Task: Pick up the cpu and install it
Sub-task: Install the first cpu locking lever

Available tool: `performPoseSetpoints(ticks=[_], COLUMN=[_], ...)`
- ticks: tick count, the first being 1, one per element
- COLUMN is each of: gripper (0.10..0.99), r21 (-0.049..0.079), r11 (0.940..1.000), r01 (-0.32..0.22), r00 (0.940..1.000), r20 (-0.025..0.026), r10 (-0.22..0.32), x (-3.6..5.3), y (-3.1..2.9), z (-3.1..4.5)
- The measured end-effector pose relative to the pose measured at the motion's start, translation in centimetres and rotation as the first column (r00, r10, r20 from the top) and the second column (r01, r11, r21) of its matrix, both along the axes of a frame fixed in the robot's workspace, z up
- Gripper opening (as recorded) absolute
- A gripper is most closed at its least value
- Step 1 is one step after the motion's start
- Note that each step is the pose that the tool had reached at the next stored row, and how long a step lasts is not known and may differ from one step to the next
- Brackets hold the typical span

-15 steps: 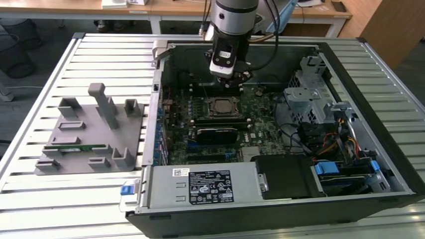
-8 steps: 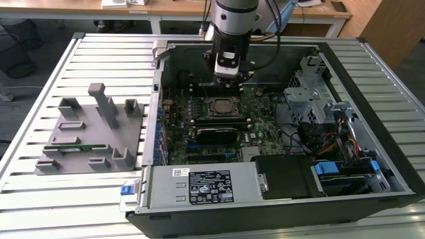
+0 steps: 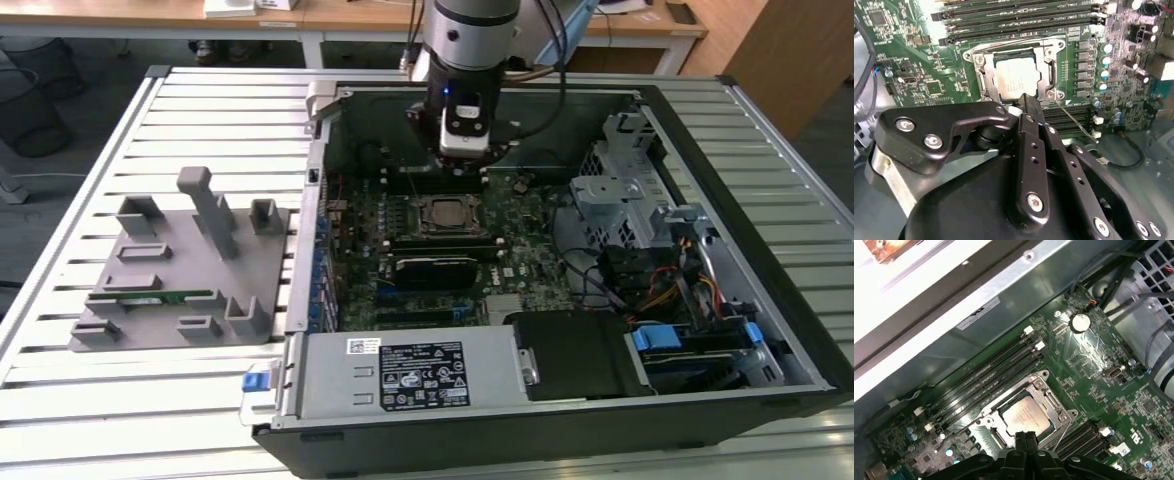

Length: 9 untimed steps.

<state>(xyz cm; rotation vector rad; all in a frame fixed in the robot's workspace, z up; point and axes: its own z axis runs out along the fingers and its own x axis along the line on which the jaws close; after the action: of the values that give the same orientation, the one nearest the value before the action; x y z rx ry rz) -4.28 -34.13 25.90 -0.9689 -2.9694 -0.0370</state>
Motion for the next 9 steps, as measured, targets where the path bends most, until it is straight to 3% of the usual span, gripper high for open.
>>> performPoseSetpoints(ticks=[9], gripper=[0.106], r21=[0.0], r11=[0.9965], r01=[-0.084], r00=[0.9965], r20=[0.0], r10=[0.084], x=[0.0], y=[-0.04], z=[0.0])
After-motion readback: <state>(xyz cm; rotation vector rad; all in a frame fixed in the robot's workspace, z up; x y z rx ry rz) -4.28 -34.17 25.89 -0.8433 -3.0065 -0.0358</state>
